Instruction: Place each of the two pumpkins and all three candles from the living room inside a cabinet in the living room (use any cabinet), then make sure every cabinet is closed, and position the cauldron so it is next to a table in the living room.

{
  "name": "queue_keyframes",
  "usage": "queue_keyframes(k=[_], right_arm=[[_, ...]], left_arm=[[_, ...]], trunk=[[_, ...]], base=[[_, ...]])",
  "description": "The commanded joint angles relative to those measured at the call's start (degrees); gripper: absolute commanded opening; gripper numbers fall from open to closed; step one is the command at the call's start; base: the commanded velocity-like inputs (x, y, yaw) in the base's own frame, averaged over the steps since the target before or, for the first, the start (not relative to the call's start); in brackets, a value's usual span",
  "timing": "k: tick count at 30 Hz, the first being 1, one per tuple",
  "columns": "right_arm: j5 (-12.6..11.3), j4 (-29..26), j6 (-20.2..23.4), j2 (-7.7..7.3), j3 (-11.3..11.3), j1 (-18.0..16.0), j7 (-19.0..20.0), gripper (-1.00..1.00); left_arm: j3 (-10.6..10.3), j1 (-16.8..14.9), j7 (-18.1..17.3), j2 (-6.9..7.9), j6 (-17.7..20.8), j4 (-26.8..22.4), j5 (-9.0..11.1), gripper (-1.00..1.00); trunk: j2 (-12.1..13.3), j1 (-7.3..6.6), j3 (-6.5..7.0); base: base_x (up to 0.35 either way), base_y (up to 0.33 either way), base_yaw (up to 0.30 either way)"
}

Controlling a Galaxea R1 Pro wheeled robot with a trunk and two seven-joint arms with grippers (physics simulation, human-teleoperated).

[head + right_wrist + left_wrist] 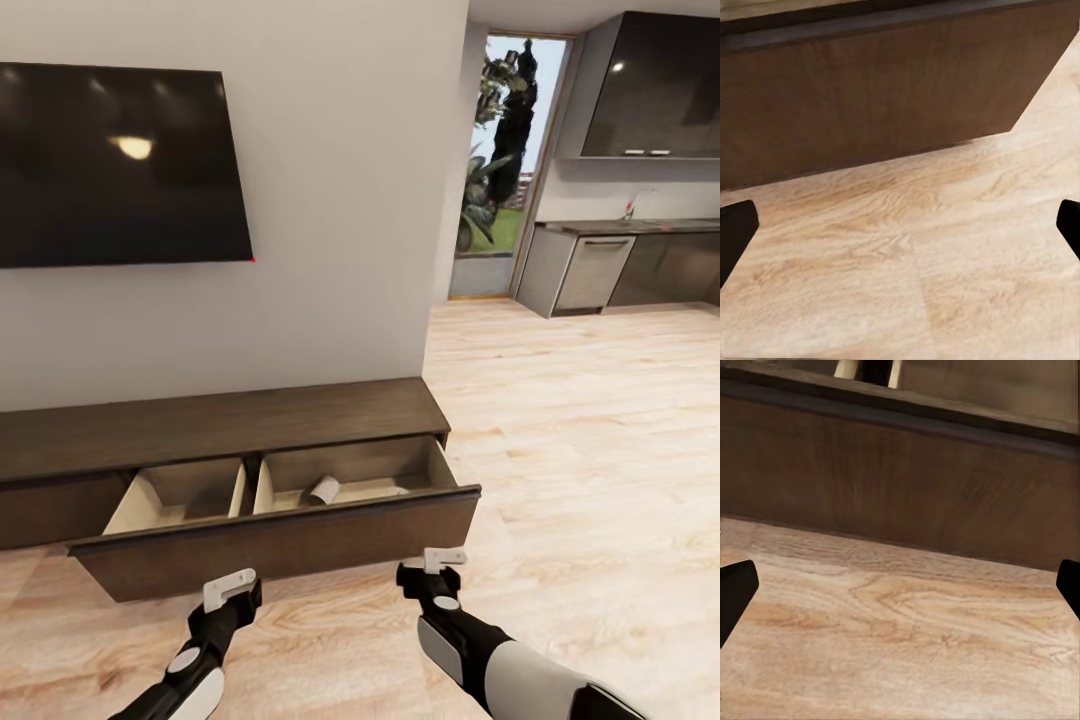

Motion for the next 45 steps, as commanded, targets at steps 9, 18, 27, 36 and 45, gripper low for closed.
queue_keyframes(k=[9, 18, 27, 36, 45], right_arm=[[-0.6, 0.1, -0.5, 0.05, 0.6, -0.1, 1.2, 1.0], [-0.6, 0.1, -0.5, 0.13, 0.6, -0.1, 1.2, 1.0], [-0.6, 0.0, -0.5, 0.19, 0.7, -0.1, 1.2, 1.0], [-0.6, 0.0, -0.5, 0.08, 0.6, -0.1, 1.2, 1.0], [-0.7, 0.1, -4.5, -0.25, 0.6, -0.1, 1.3, 1.0]], left_arm=[[-0.3, 0.2, 0.4, 0.29, -0.4, 0.0, -0.6, 1.0], [-0.3, 0.2, 0.4, 0.28, -0.4, 0.1, -0.7, 1.0], [-0.3, 0.2, 0.5, 0.29, -0.4, 0.1, -0.7, 1.0], [-0.4, 0.2, 0.5, 0.05, -0.4, 0.1, -0.7, 1.0], [-3.1, 0.1, 0.7, -0.91, -0.2, -1.3, -3.8, 1.0]], trunk=[[-3.7, 1.98, -1.67], [-7.3, 3.95, -2.87], [-10.9, 5.93, -4.36], [-14.5, 7.91, -5.97], [-18.1, 9.88, -7.59]], base=[[0.0, 0.0, 0.0], [0.0, 0.0, 0.131], [0.0, 0.0, 0.044], [0.0, 0.0, 0.016], [0.0, 0.0, 0.0]])
